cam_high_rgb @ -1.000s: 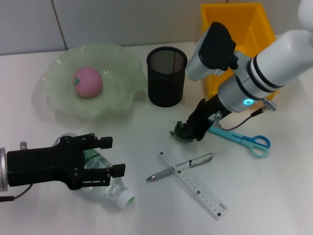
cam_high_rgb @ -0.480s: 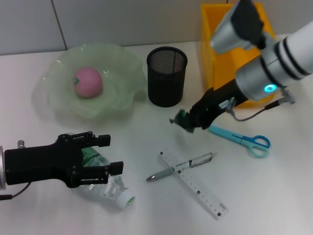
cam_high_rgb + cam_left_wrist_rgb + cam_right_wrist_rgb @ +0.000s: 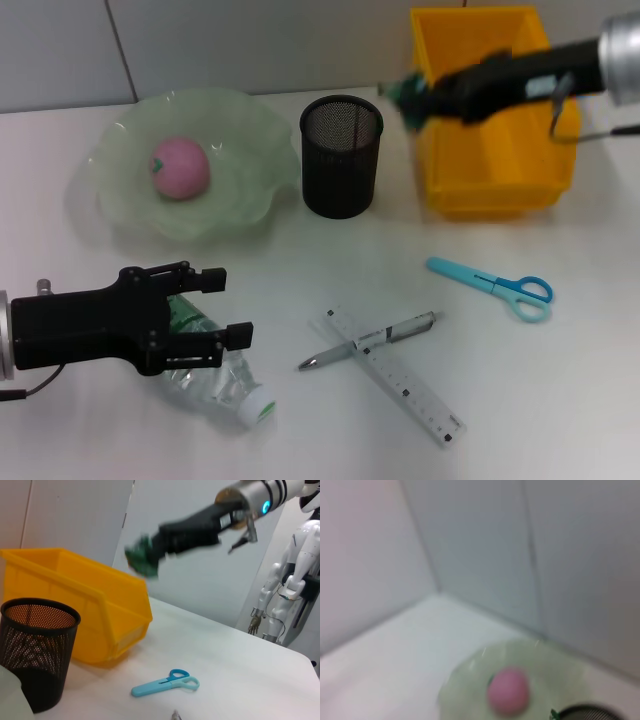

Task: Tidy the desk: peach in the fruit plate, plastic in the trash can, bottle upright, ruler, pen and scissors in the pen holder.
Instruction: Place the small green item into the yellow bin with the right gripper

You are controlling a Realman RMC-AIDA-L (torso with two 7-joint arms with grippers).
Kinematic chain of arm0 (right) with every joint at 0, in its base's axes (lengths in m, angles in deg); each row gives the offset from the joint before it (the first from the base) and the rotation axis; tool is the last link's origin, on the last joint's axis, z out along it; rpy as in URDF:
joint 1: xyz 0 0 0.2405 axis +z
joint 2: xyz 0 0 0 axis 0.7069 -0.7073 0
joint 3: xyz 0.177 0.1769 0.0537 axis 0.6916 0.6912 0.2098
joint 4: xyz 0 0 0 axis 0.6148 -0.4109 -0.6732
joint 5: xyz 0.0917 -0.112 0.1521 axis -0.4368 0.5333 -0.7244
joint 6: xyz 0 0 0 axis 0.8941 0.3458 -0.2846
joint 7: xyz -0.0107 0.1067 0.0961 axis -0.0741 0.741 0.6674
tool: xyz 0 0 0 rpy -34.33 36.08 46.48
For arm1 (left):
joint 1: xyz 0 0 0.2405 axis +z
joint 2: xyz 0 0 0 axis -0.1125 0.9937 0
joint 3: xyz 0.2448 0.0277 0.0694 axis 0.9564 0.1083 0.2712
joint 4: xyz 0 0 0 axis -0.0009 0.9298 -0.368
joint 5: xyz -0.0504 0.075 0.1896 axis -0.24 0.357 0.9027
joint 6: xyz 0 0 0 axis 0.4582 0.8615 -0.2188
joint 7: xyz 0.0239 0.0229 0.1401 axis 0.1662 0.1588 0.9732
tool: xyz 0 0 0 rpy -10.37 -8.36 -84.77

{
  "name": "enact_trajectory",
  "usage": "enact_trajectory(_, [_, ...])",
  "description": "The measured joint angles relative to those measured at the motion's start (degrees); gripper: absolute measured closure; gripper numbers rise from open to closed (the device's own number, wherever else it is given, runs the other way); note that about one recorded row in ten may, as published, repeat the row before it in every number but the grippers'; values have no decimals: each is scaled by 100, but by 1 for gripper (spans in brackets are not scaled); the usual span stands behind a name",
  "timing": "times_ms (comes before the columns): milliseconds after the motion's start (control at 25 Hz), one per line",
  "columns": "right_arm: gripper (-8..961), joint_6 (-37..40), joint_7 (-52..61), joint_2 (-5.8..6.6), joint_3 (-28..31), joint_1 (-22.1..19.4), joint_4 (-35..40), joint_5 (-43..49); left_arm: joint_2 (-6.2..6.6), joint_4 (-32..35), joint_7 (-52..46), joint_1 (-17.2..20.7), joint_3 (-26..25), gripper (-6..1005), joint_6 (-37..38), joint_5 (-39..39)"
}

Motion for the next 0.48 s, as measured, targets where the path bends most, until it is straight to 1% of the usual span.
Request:
enact_trajectory(80, [864,-126,-96,4,303,-29,10,-178,-7,0,0,-6,0,227,-2,0])
enact_trajectory(120, [864,-370,-143,5,477,-70,1,-237,-11,0,0,-8,0,228,-2,0])
enact_trajectory(160, [864,-370,-143,5,477,-70,1,-237,-15,0,0,-10,0,229,-4,0])
enact_trajectory(200, [864,-548,-146,5,527,-104,-4,-241,-17,0,0,-10,0,229,-4,0])
enact_trajectory(320, [864,-1181,-147,4,536,-225,-49,-227,-19,-16,0,-11,0,231,-4,0])
enact_trajectory(400, [865,-1693,-148,1,509,-296,-163,-217,-20,-23,0,-11,0,232,-4,0])
enact_trajectory(480, [865,-2047,-149,9,502,-323,-310,-215,-21,-24,0,-11,0,233,-4,0])
